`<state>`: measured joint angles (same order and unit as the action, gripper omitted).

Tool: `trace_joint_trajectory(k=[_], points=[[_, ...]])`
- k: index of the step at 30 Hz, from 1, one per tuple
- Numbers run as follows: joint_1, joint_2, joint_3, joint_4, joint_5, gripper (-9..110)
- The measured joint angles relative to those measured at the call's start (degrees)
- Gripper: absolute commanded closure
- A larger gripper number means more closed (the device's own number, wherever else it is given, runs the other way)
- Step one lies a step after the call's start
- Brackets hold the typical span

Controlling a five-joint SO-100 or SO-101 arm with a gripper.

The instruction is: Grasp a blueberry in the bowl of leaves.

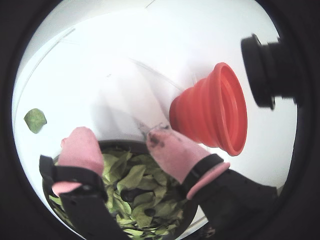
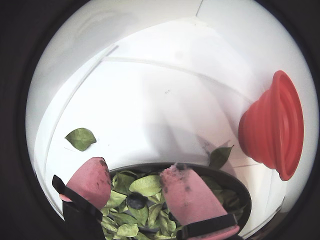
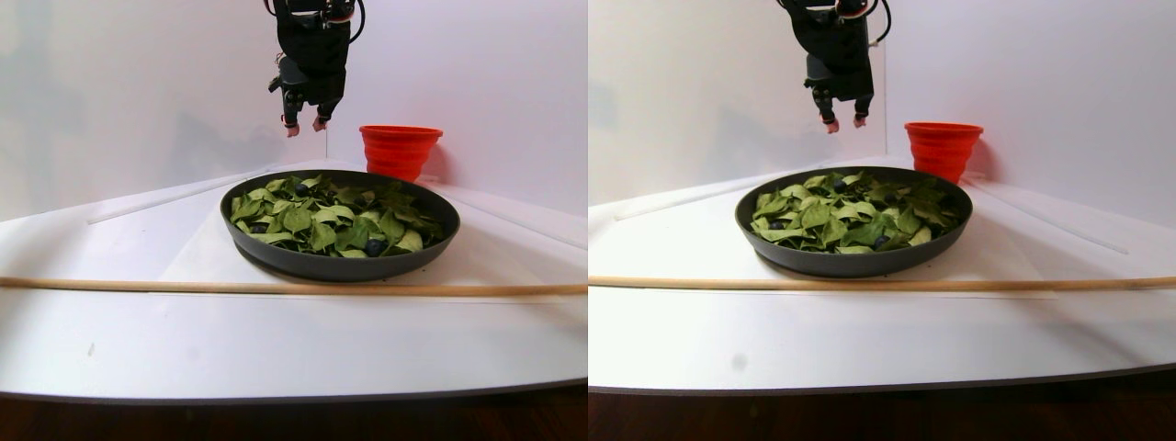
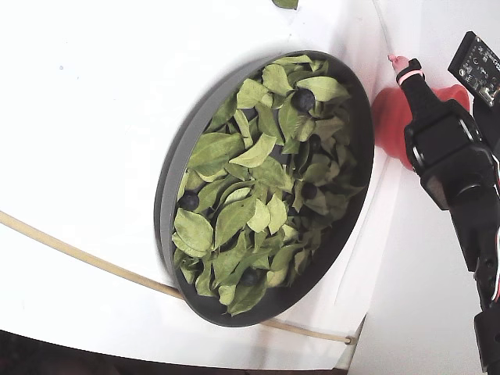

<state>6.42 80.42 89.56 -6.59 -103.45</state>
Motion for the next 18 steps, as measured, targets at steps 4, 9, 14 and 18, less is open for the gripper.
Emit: trace_joint_trajectory(k=[4, 9, 14, 18], points=[[0.0, 3.1, 3.6, 1.1, 0.4, 82], [0.0, 5.6, 6.6, 2.8, 0.2, 82], [0.0, 8.3, 9.2, 3.4, 1.1, 82], [0.0, 9.8, 11.4, 4.7, 1.1, 82]])
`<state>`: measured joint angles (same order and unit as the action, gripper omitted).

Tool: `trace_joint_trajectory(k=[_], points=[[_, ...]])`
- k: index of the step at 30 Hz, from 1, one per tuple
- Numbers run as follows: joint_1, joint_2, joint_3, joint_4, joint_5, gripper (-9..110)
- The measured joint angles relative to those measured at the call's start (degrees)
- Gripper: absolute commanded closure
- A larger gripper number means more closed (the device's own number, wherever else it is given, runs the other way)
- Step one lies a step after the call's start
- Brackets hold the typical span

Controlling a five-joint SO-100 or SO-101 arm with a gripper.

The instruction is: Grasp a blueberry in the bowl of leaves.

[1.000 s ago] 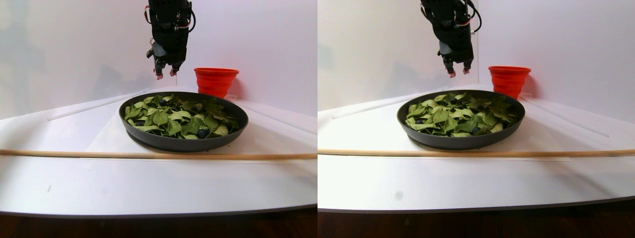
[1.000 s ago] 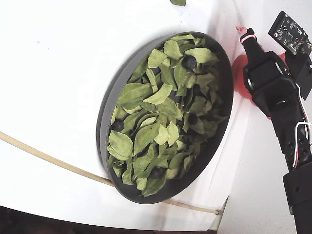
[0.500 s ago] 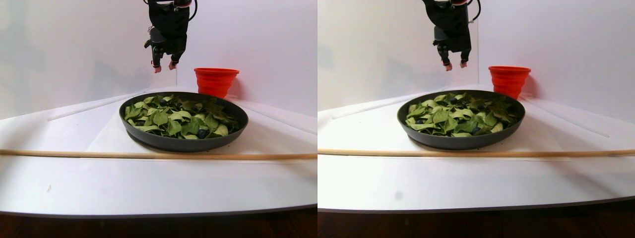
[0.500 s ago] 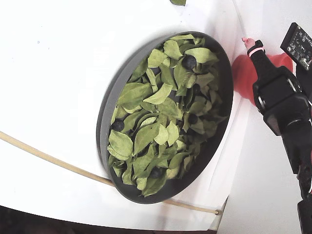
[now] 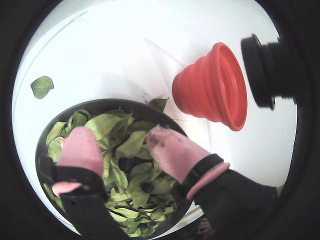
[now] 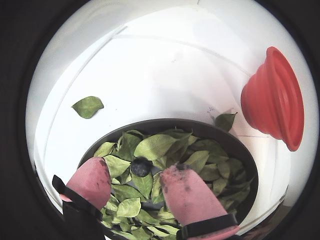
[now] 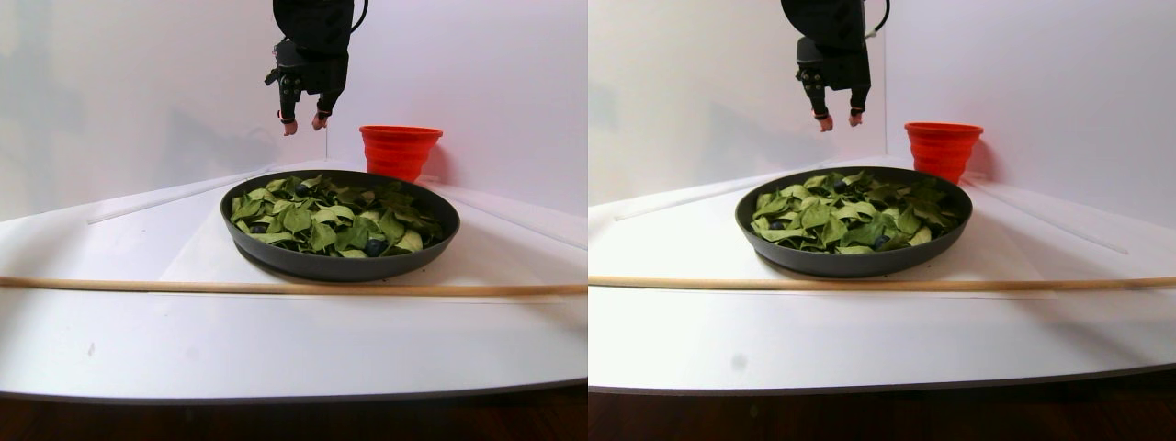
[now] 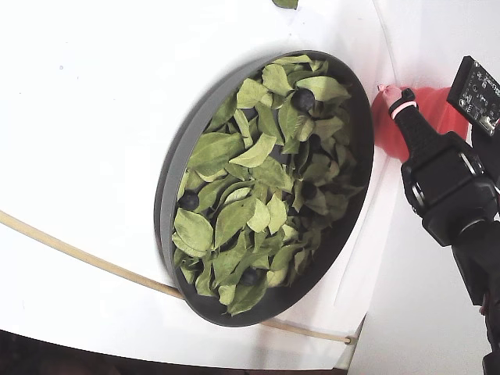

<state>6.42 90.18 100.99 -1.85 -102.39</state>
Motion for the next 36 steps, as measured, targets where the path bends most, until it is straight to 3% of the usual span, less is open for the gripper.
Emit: trace_joint_trajectory(k=[36], points=[[0.4, -2.1, 9.6, -6.9, -0.4, 82]])
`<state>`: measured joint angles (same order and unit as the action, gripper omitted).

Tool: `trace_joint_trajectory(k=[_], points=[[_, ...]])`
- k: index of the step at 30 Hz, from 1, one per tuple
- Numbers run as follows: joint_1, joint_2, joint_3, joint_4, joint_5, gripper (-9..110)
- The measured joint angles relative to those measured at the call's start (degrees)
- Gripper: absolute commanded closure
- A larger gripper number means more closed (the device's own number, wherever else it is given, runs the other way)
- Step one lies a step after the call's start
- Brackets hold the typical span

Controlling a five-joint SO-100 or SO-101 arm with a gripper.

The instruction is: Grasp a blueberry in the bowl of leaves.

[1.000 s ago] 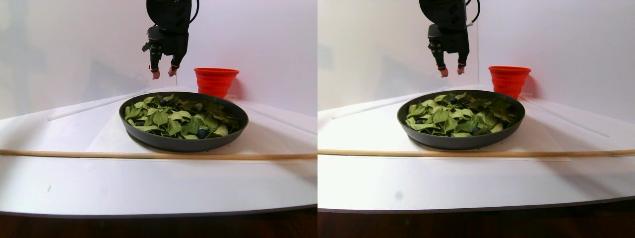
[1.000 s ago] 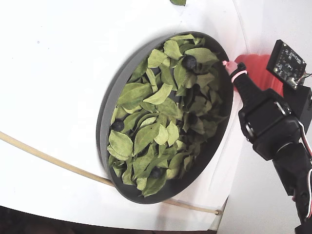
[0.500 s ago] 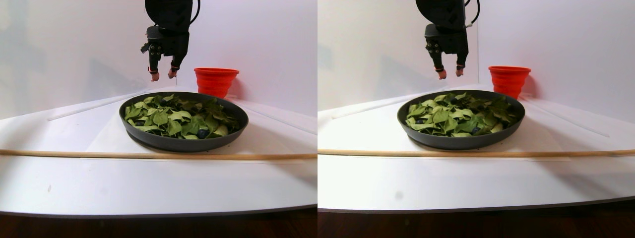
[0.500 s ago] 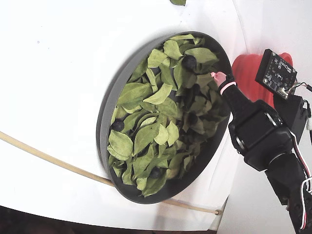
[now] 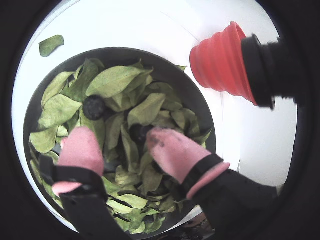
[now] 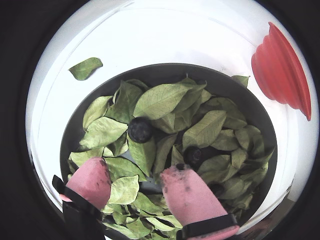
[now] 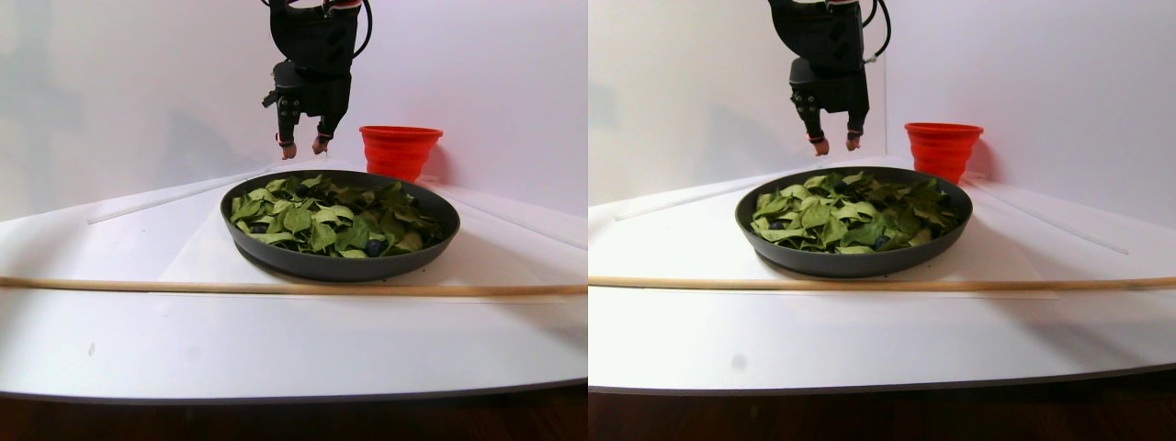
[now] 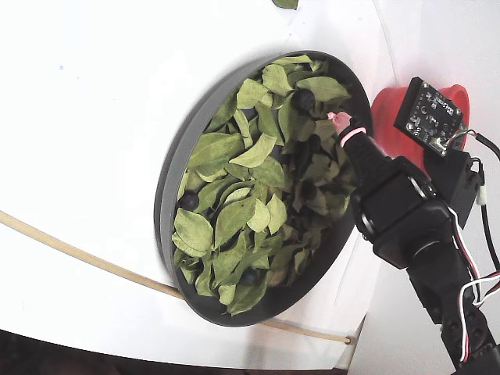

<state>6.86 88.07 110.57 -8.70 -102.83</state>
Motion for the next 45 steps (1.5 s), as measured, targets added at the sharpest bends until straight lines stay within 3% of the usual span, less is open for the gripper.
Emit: trace_joint_trajectory(k=[45], points=[[-0.4, -20.2, -15.3, -7.6, 1.9, 79]])
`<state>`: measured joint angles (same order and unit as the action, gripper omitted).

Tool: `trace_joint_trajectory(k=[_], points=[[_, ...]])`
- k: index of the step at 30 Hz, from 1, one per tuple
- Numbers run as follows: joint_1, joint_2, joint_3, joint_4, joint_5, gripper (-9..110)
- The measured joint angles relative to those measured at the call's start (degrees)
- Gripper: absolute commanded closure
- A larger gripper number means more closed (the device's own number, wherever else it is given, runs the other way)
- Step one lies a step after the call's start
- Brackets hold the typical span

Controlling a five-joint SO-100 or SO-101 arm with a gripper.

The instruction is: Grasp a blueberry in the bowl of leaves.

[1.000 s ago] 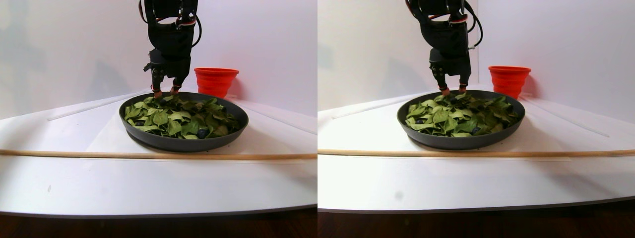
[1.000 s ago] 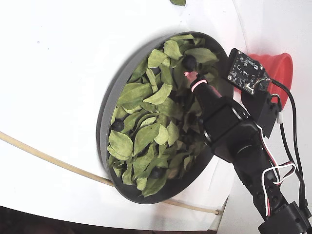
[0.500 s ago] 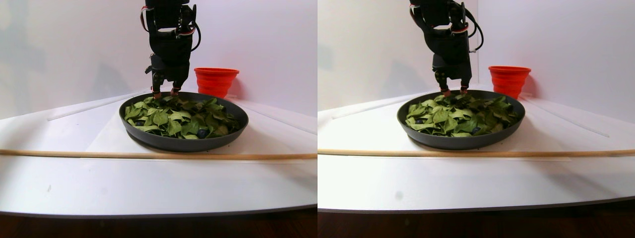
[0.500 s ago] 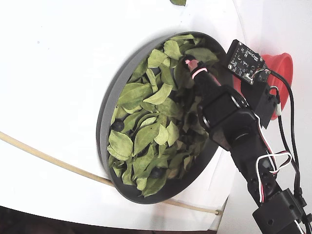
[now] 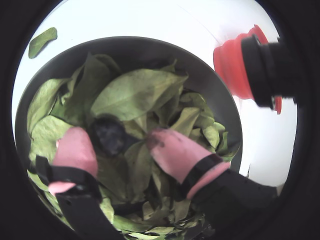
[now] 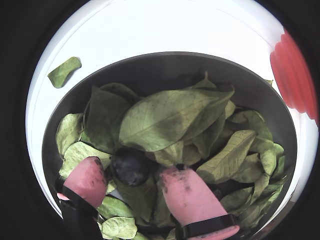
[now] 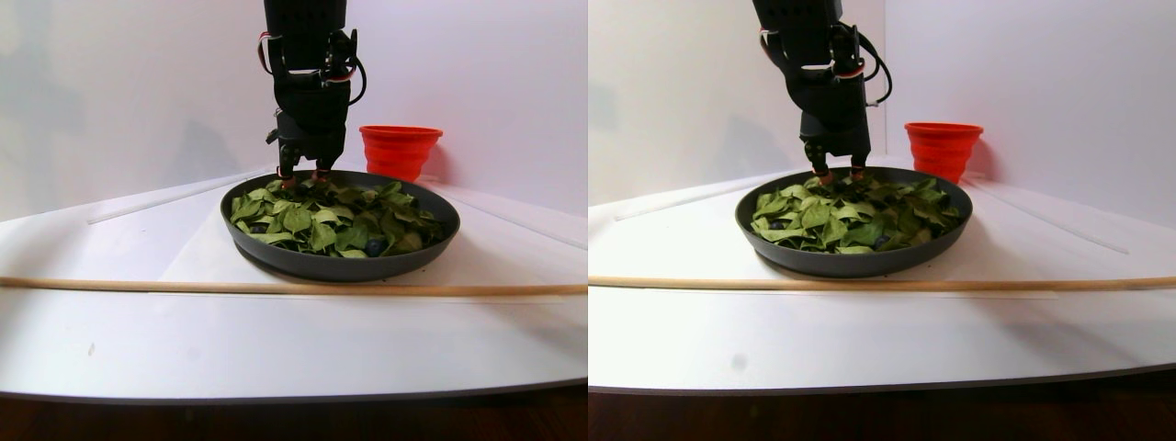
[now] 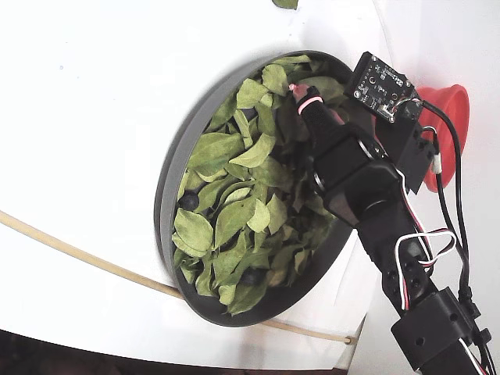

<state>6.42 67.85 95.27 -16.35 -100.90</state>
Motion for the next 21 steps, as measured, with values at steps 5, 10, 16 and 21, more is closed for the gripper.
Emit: trace_joint_trajectory(k=[5, 10, 16, 21], points=[[0.0, -1.3, -1.4, 0.0, 0.0, 80], [0.0, -3.1, -1.7, -1.2, 0.0, 80], [-0.4, -4.3, -2.2, -2.7, 0.7, 80], [-1.1, -5.6, -3.1, -3.7, 0.9, 80]])
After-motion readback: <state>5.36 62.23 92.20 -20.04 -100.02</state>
